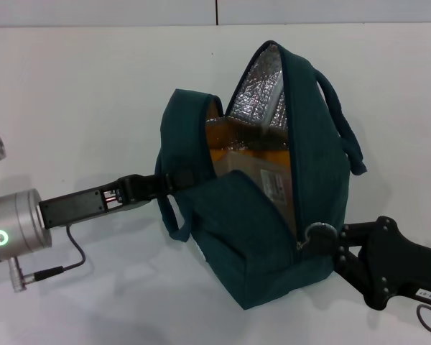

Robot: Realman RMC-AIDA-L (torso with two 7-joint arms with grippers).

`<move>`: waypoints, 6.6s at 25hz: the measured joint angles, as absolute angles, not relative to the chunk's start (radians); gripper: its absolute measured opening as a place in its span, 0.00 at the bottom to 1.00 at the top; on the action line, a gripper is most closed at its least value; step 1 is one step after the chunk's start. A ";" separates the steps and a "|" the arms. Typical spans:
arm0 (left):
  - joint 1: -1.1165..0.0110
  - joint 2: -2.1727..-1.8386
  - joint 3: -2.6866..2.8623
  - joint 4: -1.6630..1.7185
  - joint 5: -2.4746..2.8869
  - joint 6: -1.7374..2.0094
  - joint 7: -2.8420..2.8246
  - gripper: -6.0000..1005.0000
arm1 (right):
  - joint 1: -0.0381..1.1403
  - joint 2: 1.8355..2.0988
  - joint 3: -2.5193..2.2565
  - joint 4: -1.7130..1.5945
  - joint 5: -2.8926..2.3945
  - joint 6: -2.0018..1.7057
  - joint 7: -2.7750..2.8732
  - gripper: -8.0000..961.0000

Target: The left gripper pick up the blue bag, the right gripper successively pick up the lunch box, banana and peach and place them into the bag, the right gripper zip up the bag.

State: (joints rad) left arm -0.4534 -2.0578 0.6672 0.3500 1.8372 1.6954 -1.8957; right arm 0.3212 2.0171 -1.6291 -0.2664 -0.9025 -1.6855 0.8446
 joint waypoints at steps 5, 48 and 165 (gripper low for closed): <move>-0.441 -2.069 0.647 0.350 1.824 1.701 -1.838 0.13 | 0.330 2.018 -1.634 -0.269 -0.901 -1.683 0.843 0.03; -0.293 -2.086 0.756 0.283 1.668 1.940 -1.047 0.82 | 0.399 2.025 -1.637 -0.311 -0.759 -1.673 0.794 0.04; -0.396 -2.088 0.686 0.237 1.736 1.663 -1.071 0.06 | 0.569 2.028 -1.745 -0.372 -0.454 -1.506 0.931 0.09</move>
